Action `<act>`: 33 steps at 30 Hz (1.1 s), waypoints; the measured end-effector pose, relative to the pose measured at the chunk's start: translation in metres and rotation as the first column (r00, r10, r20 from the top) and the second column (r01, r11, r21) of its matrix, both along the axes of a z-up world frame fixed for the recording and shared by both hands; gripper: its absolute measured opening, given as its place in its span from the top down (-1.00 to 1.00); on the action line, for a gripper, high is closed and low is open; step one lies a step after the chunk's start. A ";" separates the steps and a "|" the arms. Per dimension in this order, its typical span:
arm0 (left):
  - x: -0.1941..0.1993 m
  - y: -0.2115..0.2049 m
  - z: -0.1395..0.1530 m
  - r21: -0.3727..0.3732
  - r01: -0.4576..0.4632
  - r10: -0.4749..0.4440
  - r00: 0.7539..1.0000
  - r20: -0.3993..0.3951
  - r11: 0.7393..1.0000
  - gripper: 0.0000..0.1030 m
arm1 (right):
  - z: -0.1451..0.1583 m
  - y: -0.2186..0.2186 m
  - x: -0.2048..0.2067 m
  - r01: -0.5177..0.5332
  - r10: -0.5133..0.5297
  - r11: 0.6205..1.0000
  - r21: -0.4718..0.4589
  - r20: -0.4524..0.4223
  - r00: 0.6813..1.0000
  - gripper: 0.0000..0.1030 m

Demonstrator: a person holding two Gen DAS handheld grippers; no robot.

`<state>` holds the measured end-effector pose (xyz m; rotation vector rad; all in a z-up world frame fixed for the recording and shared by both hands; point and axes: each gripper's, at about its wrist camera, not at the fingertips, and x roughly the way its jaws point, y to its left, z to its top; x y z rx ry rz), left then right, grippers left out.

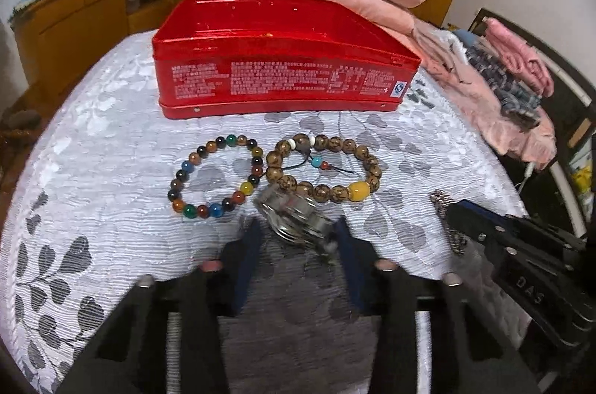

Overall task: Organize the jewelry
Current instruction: 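Grasp the silver watch with the left tool while the right tool grasps the silver chain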

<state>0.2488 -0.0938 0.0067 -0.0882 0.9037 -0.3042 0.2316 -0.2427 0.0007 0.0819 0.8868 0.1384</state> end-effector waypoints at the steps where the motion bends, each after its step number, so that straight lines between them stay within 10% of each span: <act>1: -0.001 0.004 0.000 -0.011 0.007 -0.007 1.000 -0.006 1.000 0.33 | 0.000 0.001 0.000 -0.001 0.001 1.000 -0.001 -0.001 1.000 0.79; 19: -0.006 0.001 -0.001 0.029 0.018 -0.018 1.000 0.009 0.999 0.06 | -0.008 0.001 0.000 0.015 -0.016 1.000 -0.016 -0.027 0.999 0.31; 33: -0.010 0.010 0.002 -0.006 0.006 -0.006 1.000 0.017 1.000 0.35 | -0.004 0.011 -0.001 0.023 -0.024 0.999 -0.048 -0.020 1.000 0.75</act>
